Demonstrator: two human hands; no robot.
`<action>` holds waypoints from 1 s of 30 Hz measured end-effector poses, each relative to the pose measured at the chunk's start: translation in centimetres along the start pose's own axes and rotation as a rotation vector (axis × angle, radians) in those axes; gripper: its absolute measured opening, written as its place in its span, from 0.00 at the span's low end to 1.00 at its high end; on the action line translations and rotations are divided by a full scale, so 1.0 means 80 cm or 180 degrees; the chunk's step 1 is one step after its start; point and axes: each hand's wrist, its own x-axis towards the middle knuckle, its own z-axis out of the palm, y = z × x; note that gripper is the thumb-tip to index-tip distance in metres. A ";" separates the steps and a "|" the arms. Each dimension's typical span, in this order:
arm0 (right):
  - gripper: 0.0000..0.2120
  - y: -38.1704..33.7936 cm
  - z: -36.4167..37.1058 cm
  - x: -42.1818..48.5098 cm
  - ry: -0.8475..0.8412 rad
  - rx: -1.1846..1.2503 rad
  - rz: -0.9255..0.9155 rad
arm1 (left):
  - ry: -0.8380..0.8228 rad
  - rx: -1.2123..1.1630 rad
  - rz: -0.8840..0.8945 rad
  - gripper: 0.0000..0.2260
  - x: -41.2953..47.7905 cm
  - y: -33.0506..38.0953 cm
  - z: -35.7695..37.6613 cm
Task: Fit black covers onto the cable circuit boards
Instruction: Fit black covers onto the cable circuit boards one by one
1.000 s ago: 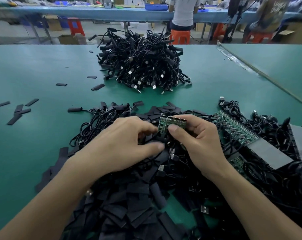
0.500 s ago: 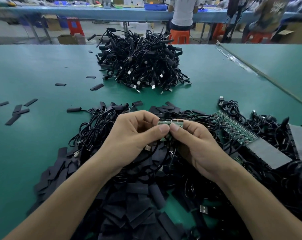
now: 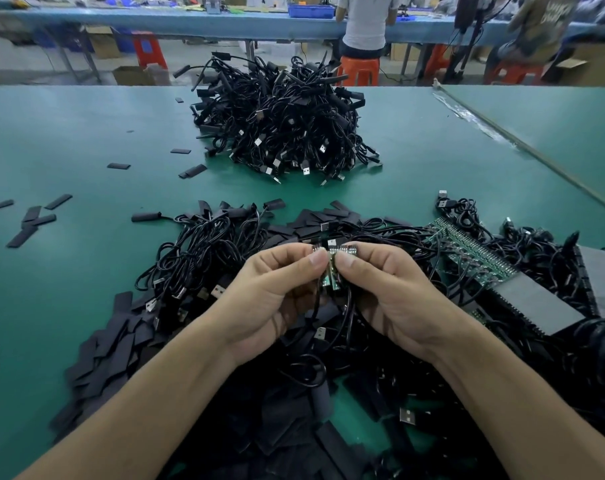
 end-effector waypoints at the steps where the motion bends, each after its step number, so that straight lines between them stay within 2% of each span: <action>1: 0.12 0.000 0.002 0.000 0.0003 0.0060 0.0012 | 0.0035 -0.0067 0.0001 0.03 0.001 -0.003 0.000; 4: 0.07 0.003 0.002 0.005 0.0254 0.0011 -0.0035 | 0.0191 -0.0145 0.0110 0.03 0.005 -0.003 -0.003; 6: 0.03 0.007 0.000 0.008 0.0670 -0.0474 -0.0118 | 0.0259 -0.0053 0.0325 0.04 0.007 0.006 -0.008; 8: 0.06 0.013 -0.002 0.007 0.0989 -0.1585 -0.0329 | 0.0468 0.0070 0.0643 0.07 0.009 0.019 -0.015; 11: 0.04 0.020 0.000 0.003 0.0891 -0.3301 -0.0643 | 0.0989 0.0311 0.0990 0.10 0.012 0.033 -0.024; 15: 0.03 0.023 -0.003 0.001 0.0810 -0.4392 -0.0589 | 0.1248 0.1012 0.0970 0.14 0.012 0.032 -0.026; 18: 0.20 0.023 -0.002 0.002 0.0725 -0.5007 -0.0353 | 0.1182 0.1303 0.0753 0.17 0.014 0.025 -0.025; 20: 0.26 0.025 0.001 0.003 0.0544 -0.5413 -0.0095 | 0.1139 0.1449 0.0500 0.18 0.018 0.018 -0.027; 23: 0.25 0.027 0.004 0.004 0.0352 -0.5566 0.0022 | 0.0960 0.1750 0.0272 0.13 0.021 0.008 -0.030; 25: 0.24 0.027 0.003 0.005 0.0298 -0.5458 -0.0014 | 0.0902 0.1941 0.0330 0.14 0.022 0.002 -0.033; 28: 0.20 0.026 0.002 0.006 0.0269 -0.5359 -0.0147 | 0.0846 0.1850 0.0431 0.06 0.023 0.000 -0.035; 30: 0.16 0.027 0.001 0.005 0.0255 -0.5251 -0.0205 | 0.0922 0.1757 0.0465 0.04 0.024 -0.002 -0.037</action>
